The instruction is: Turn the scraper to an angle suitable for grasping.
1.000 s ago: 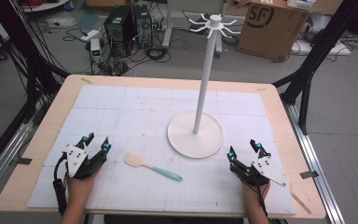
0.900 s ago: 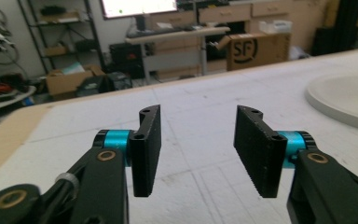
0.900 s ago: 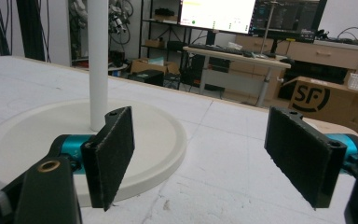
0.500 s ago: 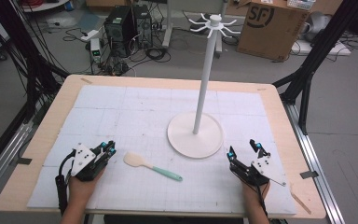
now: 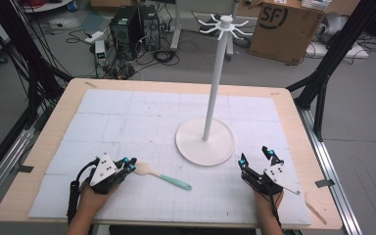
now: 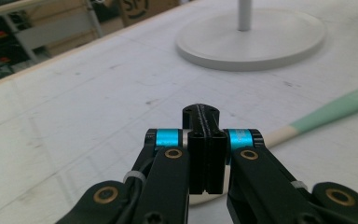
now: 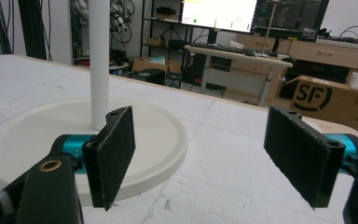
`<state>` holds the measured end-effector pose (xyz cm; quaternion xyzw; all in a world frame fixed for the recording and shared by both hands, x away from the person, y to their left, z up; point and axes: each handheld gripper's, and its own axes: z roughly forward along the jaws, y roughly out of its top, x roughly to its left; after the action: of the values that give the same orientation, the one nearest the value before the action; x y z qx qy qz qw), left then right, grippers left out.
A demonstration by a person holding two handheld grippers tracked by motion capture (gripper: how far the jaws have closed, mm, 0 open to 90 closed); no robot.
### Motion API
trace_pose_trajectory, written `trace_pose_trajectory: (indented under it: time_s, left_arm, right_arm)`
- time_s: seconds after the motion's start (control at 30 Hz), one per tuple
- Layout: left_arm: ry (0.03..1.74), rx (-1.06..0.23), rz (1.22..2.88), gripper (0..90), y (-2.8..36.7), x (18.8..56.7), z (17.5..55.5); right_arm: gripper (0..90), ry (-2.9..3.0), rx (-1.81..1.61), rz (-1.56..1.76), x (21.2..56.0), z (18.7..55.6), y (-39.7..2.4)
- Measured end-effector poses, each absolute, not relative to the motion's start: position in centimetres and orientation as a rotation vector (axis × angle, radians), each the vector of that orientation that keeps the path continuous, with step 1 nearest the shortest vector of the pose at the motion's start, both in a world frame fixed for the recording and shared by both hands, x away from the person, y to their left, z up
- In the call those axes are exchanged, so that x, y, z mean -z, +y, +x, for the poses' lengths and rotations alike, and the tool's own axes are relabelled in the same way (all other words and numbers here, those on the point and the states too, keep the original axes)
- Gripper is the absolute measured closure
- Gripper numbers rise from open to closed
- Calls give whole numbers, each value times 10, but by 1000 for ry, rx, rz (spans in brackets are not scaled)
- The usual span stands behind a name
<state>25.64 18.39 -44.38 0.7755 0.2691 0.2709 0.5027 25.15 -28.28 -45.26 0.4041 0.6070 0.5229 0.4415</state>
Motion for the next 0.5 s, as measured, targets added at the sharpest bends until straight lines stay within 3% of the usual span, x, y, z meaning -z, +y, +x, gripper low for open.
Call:
trace_pose_trajectory:
  time_s: [0.5]
  left_arm:
    - [529,-474,2077,899,136,445,251]
  right_arm:
    - [244,1508,-1298,1004,453,252,-283]
